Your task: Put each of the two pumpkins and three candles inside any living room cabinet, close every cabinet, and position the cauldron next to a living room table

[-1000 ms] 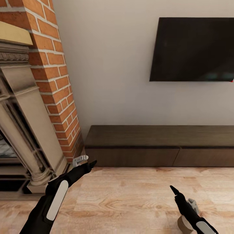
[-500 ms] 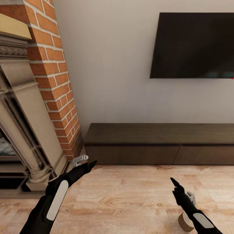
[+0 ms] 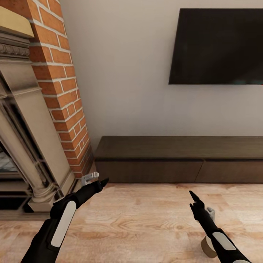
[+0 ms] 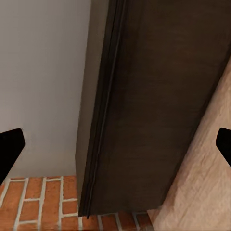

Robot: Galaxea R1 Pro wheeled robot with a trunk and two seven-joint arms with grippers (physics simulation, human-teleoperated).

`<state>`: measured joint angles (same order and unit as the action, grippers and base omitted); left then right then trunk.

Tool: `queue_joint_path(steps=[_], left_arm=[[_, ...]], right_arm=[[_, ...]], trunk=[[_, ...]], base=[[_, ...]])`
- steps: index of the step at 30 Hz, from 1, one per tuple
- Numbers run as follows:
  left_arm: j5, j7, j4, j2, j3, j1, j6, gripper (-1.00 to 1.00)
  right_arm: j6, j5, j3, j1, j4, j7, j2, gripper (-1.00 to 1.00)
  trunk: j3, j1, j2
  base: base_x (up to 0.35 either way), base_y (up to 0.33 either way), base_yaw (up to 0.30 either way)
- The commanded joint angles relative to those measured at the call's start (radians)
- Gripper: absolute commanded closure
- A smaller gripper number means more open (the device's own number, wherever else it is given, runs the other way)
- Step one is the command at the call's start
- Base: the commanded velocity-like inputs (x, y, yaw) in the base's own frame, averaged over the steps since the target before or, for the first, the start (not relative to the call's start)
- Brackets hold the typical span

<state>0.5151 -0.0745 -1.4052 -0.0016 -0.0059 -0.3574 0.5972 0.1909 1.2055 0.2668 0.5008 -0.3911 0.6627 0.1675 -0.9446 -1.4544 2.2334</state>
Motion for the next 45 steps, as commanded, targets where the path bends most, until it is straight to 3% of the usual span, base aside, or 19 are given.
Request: queue_joint_path(steps=[1, 4, 14, 19, 25, 35, 45], left_arm=[[0.003, -0.001, -0.013, 0.0, 0.001, 0.0, 0.009, -1.0], [0.007, -0.004, -0.045, 0.003, 0.002, 0.0, 0.028, -1.0], [0.009, -0.008, -0.063, 0.005, 0.0, 0.0, 0.04, -1.0], [0.009, -0.008, -0.066, 0.005, -0.002, 0.0, 0.041, -1.0], [0.009, -0.008, -0.068, 0.005, -0.003, 0.0, 0.041, -1.0], [0.01, -0.01, -0.094, 0.006, -0.004, 0.001, 0.042, -1.0], [0.01, -0.012, -0.111, 0.006, -0.001, 0.002, 0.071, -1.0]], right_arm=[[0.015, 0.01, 0.003, 0.001, 0.0, 0.028, -0.001, -1.0], [0.057, 0.009, 0.0, 0.001, -0.004, 0.117, -0.008, -1.0], [0.084, 0.021, 0.005, 0.001, -0.019, 0.13, -0.048, -1.0], [0.092, 0.096, 0.004, 0.001, -0.017, 0.128, -0.054, -1.0], [0.094, 0.123, -0.002, 0.001, -0.021, 0.127, -0.072, -1.0], [0.093, 0.135, -0.005, 0.012, -0.036, 0.138, -0.123, -1.0], [0.093, 0.138, -0.003, 0.012, -0.037, 0.141, -0.135, -1.0]], trunk=[[-0.004, -0.004, 0.008], [-0.014, -0.015, 0.029], [-0.045, -0.054, 0.099], [-0.061, -0.073, 0.134], [-0.079, -0.096, 0.176], [-0.079, -0.096, 0.176], [-0.079, -0.096, 0.176]], base=[[0.0, 0.0, 0.0], [0.0, 0.0, 0.0], [0.0, 0.0, 0.0], [0.0, 0.0, 0.0], [0.0, 0.0, 0.0], [0.0, 0.0, 0.0], [0.133, 0.036, 0.0]])
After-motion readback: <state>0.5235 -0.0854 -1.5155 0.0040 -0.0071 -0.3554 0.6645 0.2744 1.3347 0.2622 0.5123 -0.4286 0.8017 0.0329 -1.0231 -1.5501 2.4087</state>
